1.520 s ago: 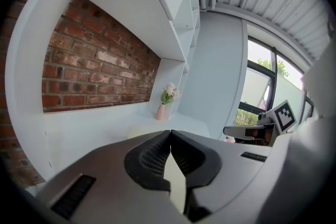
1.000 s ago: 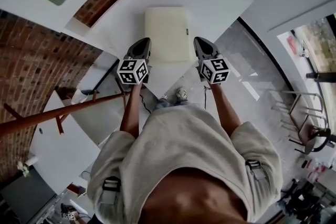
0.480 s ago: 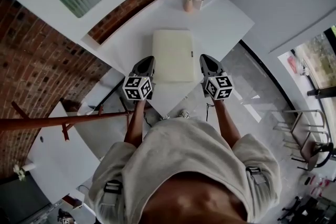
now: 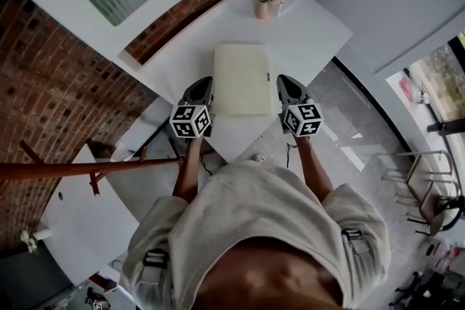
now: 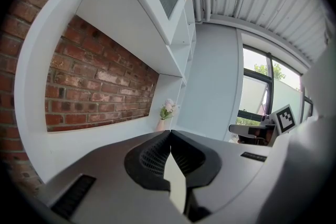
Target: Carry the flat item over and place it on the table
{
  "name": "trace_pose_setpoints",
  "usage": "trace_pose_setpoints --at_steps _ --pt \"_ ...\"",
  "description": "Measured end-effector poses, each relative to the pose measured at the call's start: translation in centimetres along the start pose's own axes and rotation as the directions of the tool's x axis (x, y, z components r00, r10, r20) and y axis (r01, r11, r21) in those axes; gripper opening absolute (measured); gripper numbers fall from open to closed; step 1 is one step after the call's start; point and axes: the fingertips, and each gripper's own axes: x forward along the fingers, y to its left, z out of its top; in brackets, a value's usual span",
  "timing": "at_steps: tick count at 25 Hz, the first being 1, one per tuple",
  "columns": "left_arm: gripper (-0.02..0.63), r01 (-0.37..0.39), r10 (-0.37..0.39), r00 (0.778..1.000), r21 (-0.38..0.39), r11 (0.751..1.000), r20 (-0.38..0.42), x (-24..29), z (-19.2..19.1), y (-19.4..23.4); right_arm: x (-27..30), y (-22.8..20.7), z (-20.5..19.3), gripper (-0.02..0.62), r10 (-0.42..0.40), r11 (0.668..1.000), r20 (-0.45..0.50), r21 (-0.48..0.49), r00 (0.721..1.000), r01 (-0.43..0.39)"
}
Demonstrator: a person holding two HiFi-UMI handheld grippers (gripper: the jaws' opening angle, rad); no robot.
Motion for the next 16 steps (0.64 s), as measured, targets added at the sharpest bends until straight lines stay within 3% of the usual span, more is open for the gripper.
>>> trace_pose_setpoints --at_steps 16 --pt "0.017 0.002 -0.002 1.0 0.014 1.0 -0.003 -1.2 -0.3 -0.2 -1.1 -0.1 0.6 0.026 -0.023 1.0 0.016 -0.017 1.0 0.023"
